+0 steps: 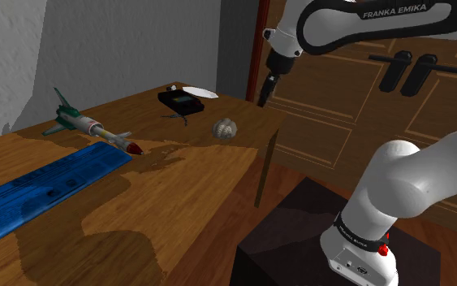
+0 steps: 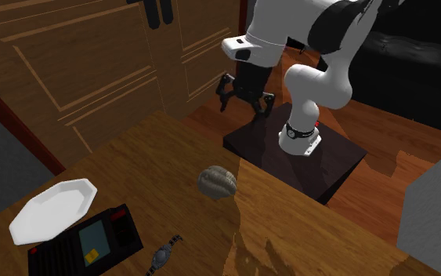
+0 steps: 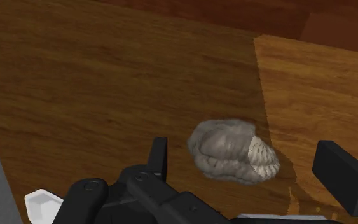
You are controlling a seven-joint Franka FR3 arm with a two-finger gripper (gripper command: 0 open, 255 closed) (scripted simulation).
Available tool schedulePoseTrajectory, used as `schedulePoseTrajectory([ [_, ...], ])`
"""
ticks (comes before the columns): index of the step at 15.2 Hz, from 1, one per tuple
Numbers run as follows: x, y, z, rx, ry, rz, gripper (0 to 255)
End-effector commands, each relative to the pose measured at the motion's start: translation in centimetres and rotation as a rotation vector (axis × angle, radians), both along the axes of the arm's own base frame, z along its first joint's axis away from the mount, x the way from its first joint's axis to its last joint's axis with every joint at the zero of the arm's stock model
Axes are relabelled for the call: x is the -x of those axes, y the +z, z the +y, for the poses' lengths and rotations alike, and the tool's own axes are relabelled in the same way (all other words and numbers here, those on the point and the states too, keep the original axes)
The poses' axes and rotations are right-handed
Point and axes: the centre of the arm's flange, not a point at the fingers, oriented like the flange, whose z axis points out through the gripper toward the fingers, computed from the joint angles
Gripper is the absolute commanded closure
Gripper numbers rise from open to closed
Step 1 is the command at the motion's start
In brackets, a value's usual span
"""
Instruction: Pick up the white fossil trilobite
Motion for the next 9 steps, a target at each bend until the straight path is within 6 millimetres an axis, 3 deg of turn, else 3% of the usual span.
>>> schedulePoseTrajectory([
  [1, -1.0, -1.6, 0.9, 0.039, 0.149, -0.055, 0],
  [9, -4.9, -8.6, 5.0, 0.186, 0.708, -0.246, 0],
])
